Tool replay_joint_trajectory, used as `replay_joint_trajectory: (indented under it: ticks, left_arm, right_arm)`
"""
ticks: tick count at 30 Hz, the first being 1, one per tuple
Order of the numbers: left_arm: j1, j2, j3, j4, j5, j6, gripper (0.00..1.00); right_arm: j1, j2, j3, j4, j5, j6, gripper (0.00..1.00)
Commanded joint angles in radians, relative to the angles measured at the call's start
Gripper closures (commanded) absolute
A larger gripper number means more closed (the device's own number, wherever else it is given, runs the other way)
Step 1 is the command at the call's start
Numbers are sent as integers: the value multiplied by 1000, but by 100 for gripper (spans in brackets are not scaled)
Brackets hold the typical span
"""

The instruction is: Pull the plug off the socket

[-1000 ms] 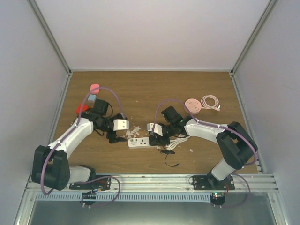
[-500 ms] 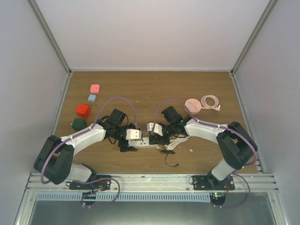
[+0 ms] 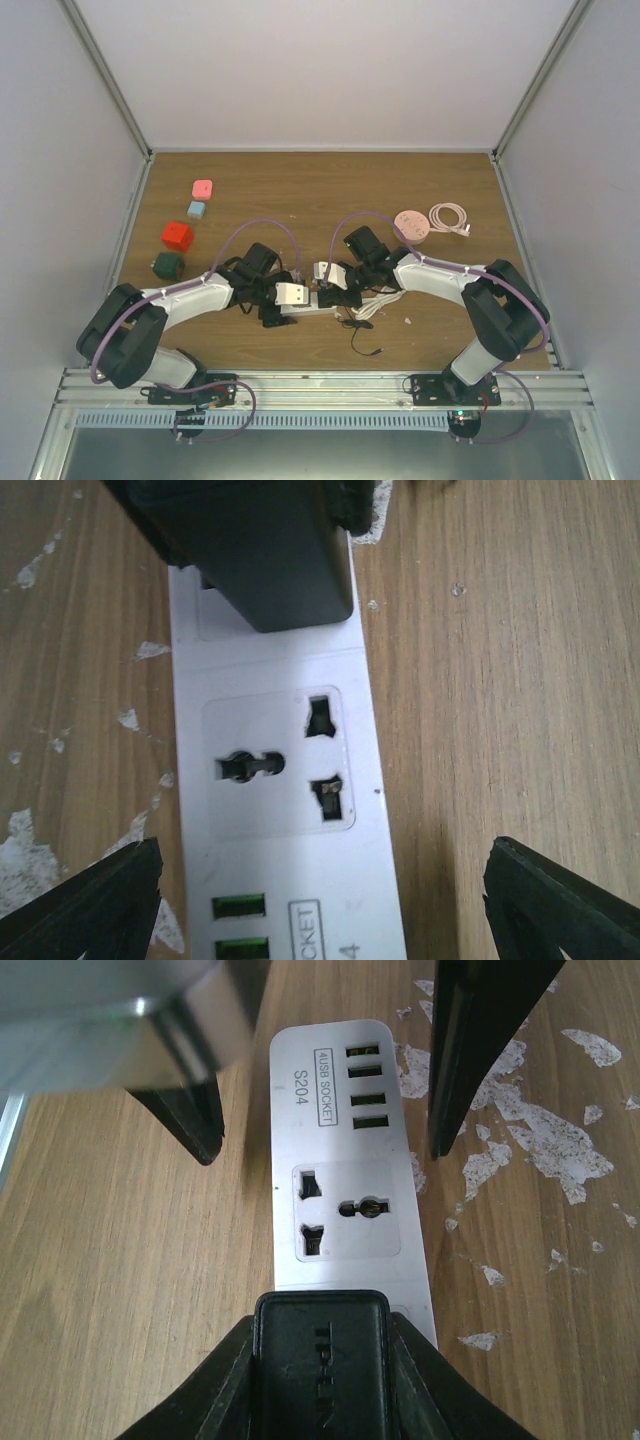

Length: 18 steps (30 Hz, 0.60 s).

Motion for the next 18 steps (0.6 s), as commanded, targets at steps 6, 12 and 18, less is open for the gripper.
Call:
replay_joint_trajectory:
  ticks: [6, 12, 18]
  left_arm:
    - [-42, 49, -24, 110, -49, -17, 27]
    - [-44, 48, -51, 96, -79, -16, 48]
    - [-44, 61, -59, 69, -121, -12, 62]
  right_arm:
    - [8, -9, -2, 26, -11, 3, 74]
    - [8, -35, 4, 29, -41, 21, 77]
    - [9, -42, 14, 32, -57, 27, 78]
